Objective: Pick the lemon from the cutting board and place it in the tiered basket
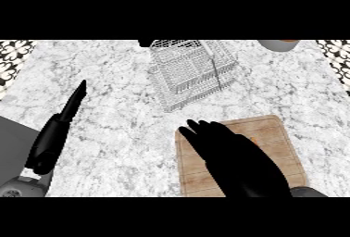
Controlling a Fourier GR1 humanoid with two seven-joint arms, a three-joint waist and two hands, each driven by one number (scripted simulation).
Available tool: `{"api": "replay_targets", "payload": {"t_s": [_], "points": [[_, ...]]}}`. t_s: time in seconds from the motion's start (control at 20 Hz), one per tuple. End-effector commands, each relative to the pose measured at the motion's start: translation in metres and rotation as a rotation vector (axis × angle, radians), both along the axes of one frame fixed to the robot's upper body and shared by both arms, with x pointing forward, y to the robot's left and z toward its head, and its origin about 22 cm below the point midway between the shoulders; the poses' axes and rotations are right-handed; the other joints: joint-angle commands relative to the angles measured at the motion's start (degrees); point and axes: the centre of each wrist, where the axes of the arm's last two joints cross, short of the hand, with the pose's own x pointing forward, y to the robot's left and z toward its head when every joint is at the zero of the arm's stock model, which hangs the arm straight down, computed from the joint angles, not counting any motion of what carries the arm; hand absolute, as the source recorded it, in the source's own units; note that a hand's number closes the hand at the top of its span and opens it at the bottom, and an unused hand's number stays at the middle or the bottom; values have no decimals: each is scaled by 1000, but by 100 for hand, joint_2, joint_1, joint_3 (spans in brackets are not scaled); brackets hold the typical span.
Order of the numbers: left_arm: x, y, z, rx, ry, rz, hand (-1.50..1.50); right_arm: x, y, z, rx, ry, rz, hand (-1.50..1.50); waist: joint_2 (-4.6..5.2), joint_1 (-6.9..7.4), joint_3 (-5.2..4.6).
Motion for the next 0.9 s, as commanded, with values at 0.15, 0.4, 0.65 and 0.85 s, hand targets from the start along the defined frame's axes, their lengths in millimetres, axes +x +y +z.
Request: {"api": "replay_targets", "payload": {"t_s": [0.15,0.4,0.65,0.85], "points": [[1,-10,-1,-4,8,-12,0,-16,34,-33,-224,3,-135,-150,17,26,4],[14,-6,2,12,-2,-17,0,4,44,-61,-353,-33,-193,-150,52,15,4],[-1,1,-6,8,-11,-3,0,-2,44,-67,-390,-25,-241,-150,30,42,7],[4,10,9,14,-9,-13,0,5,50,-81,-438,-1,-246,-150,34,67,8]]}}
